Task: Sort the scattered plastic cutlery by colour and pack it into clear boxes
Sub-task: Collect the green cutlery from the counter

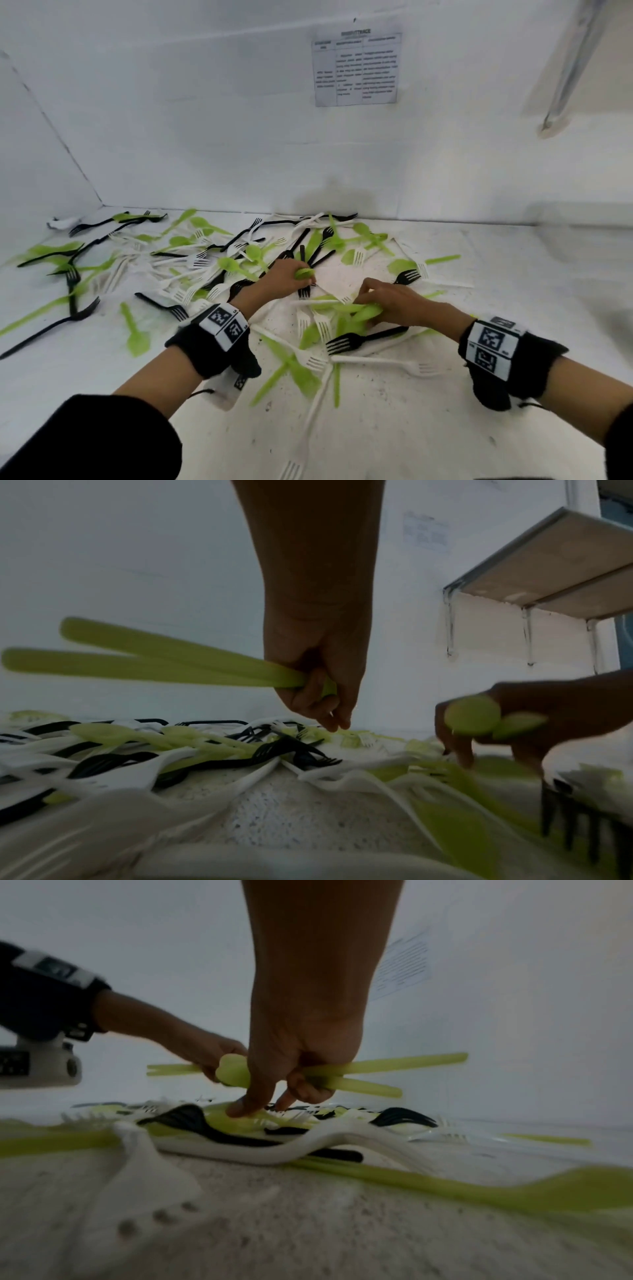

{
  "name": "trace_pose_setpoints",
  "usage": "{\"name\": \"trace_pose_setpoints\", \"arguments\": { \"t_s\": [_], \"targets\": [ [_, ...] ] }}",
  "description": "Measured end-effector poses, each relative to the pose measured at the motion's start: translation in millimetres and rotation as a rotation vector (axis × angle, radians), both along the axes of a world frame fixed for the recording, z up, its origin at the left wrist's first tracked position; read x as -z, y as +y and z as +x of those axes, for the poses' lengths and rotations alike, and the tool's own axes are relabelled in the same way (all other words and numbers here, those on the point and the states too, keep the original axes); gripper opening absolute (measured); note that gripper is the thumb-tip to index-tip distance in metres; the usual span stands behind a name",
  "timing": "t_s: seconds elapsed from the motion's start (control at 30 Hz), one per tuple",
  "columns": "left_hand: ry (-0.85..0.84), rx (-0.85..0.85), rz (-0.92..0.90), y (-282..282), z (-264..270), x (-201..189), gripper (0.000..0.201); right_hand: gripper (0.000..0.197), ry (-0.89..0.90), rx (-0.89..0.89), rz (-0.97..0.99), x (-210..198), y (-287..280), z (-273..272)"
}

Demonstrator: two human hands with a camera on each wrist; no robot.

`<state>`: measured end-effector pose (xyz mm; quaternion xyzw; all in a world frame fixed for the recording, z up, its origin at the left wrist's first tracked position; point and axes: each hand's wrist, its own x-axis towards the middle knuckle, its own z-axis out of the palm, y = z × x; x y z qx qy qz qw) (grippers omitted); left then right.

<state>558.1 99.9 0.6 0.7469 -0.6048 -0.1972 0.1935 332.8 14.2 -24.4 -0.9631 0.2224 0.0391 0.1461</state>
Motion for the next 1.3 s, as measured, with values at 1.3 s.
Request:
{"name": "trace_pose_setpoints", "arguments": {
  "t_s": [1.3],
  "targets": [
    [0.922,-0.252,-0.373,-88.7,28.7,-33.0,0.012,0.044,-0.048,0.672,-0.048,-2.4,-133.1,58.5]
  ]
}}
